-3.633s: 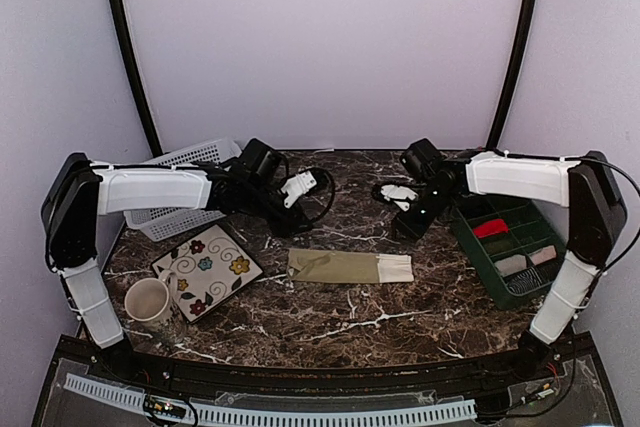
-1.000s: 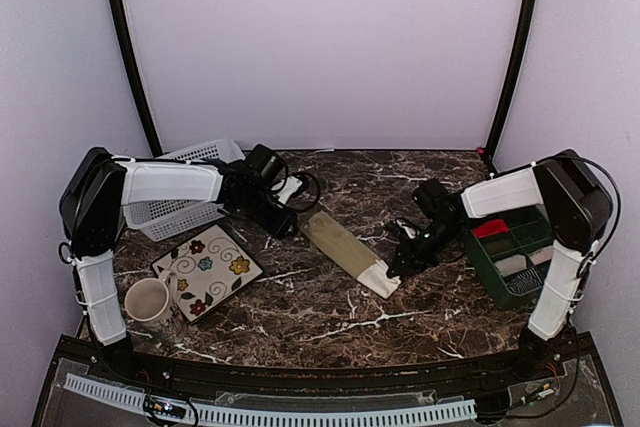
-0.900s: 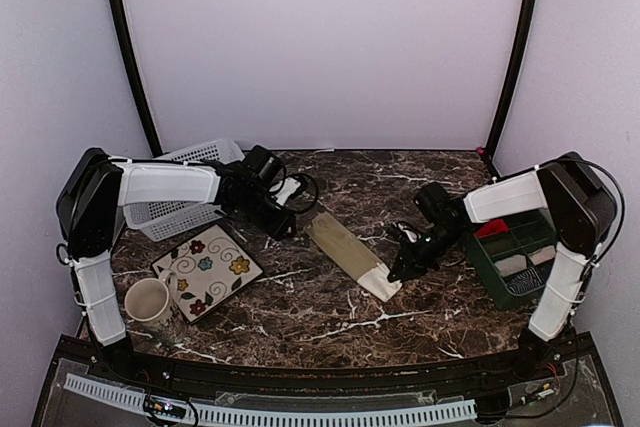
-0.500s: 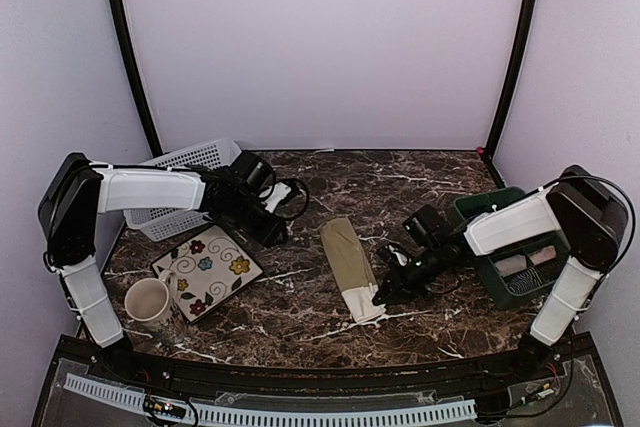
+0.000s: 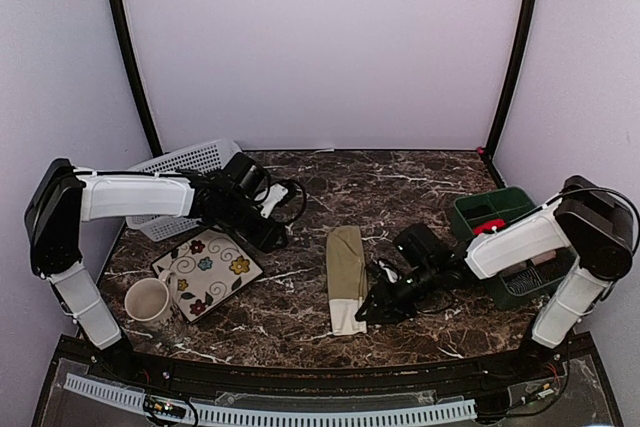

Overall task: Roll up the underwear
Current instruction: Rotate the underwear at the center of the board, then smooth out the underwear at the center of the board.

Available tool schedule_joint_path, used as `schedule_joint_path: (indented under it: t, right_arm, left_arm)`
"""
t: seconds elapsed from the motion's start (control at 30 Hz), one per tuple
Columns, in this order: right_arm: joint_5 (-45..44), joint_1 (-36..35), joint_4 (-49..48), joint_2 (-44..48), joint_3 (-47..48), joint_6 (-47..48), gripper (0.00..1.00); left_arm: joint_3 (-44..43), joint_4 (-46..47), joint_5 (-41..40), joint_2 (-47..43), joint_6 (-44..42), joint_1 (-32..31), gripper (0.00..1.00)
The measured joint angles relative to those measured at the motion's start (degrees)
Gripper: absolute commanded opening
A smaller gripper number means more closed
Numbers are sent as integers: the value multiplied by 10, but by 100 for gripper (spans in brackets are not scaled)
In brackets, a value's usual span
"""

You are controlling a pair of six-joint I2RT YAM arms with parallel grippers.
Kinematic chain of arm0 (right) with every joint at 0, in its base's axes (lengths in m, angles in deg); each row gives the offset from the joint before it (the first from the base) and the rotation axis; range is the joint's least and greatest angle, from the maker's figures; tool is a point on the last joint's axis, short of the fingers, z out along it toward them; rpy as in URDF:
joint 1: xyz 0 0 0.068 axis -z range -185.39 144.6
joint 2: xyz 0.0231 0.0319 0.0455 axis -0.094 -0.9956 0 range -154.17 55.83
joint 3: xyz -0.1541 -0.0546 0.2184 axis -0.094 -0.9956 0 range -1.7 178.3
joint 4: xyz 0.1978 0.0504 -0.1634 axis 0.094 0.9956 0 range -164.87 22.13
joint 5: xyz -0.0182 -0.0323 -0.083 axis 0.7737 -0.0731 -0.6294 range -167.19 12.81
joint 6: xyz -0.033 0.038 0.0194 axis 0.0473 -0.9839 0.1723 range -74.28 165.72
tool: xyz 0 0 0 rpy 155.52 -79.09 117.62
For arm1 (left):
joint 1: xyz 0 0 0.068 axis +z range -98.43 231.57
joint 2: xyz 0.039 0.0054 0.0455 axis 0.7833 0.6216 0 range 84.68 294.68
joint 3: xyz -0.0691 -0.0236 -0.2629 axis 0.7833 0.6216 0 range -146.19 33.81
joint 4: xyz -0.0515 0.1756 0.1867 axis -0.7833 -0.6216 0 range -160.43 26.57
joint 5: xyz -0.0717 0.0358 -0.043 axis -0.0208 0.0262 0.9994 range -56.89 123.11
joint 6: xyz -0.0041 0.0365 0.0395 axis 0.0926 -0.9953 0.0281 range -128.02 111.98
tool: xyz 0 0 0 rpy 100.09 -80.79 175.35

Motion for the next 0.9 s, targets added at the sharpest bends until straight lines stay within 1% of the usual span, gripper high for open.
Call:
schedule_joint_path:
  t: [0.03, 0.07, 0.1, 0.13, 0.17, 0.3, 0.4, 0.47, 0.53, 0.6, 0.73, 0.8, 0.9]
  right_arm:
    - [-3, 0, 9, 10, -3, -3, 54]
    - [-9, 0, 21, 20, -5, -8, 60]
    - [-22, 0, 37, 35, -7, -4, 63]
    - [-36, 0, 52, 55, -8, 2, 72]
    - [-48, 0, 65, 73, -8, 5, 74]
    - [-101, 0, 134, 139, 5, 31, 78]
    - [-152, 3, 207, 165, 44, 67, 82]
    - [-183, 7, 242, 182, 70, 89, 87]
    - [-222, 17, 271, 205, 94, 115, 99]
    - [-262, 28, 285, 232, 109, 127, 100]
    - [-327, 64, 278, 286, 115, 156, 100]
    - [-330, 92, 257, 301, 111, 167, 100]
    - [-305, 139, 208, 312, 101, 181, 100]
  left_arm:
    - [4, 1, 0, -9, 3, 0, 92]
    - [7, 2, -1, -16, -2, 0, 98]
    - [8, 2, -2, -26, 2, 0, 99]
    - [9, 2, -4, -36, 2, 0, 99]
    - [9, 2, -5, -44, 2, 0, 99]
    - [6, 6, -20, -85, 1, 0, 99]
    - [3, 14, -30, -110, 3, 0, 99]
    - [-7, 21, -34, -123, 6, 0, 99]
    - [-21, 29, -42, -133, 12, 0, 99]
    - [-35, 35, -59, -139, 29, 0, 99]
    - [-58, 49, -84, -140, 66, 0, 99]
    - [-64, 50, -84, -140, 71, 0, 99]
    - [-65, 50, -84, -140, 80, 0, 99]
